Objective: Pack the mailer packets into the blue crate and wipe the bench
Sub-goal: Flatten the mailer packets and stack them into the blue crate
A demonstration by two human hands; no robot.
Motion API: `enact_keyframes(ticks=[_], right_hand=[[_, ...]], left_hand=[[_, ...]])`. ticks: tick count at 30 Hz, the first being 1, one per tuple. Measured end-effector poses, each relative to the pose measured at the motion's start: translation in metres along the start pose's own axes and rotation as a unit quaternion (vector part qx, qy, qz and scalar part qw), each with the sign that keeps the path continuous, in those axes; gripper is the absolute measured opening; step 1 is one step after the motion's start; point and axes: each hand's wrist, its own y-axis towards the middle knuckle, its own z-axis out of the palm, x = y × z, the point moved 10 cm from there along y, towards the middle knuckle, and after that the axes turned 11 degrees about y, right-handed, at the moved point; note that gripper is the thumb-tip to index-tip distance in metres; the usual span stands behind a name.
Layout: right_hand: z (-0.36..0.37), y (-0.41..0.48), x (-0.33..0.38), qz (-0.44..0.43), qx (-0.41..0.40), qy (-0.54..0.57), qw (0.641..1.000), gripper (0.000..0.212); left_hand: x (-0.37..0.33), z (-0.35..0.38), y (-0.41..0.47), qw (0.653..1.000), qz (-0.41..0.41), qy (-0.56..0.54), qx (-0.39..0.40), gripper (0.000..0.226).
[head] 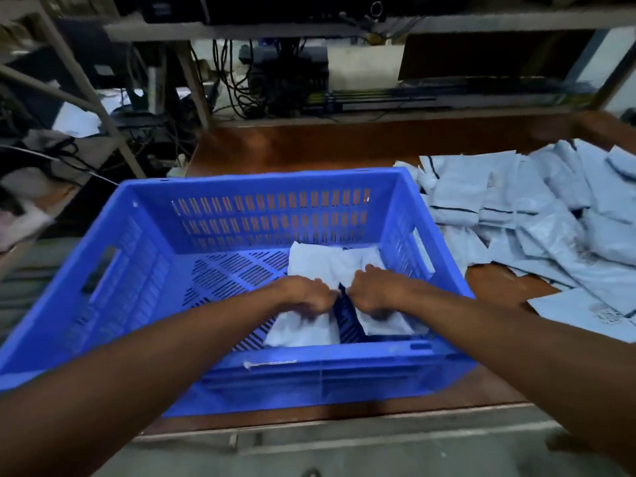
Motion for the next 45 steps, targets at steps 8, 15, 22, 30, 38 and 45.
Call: enact_keyframes(ticks=[8, 15, 22, 30, 38, 45], right_hand=[[0.019, 0.021, -0.018, 0.031, 0.100, -0.053, 0.993, 0.123], [0.021, 0.039, -0.027, 0.042, 0.080, -0.112, 0.990, 0.135], [-0.021, 0.025, -0.011, -0.026, 0.008, -0.128, 0.991, 0.109], [-0.201, -0.118, -0.137, -0.163, -0.463, 0.170, 0.854, 0.040], [-0.045, -0.114, -0.348, 0.047, -0.363, 0.250, 0.896, 0.032], [0.121, -0.087, -0.357, 0.190, -0.233, 0.206, 0.931, 0.081]], left_hand=[[0.036, 0.015, 0.022, 0.995, 0.020, 0.097, -0.001, 0.123], [0.037, 0.037, 0.037, 0.996, 0.018, 0.083, 0.028, 0.124], [0.041, 0.016, 0.023, 0.995, -0.040, 0.091, 0.006, 0.119], [-0.056, -0.187, -0.031, 0.901, -0.004, 0.003, -0.433, 0.071], [-0.239, -0.172, 0.040, 0.961, -0.015, -0.007, -0.275, 0.073], [-0.248, -0.103, 0.119, 0.969, -0.109, -0.085, -0.203, 0.084]])
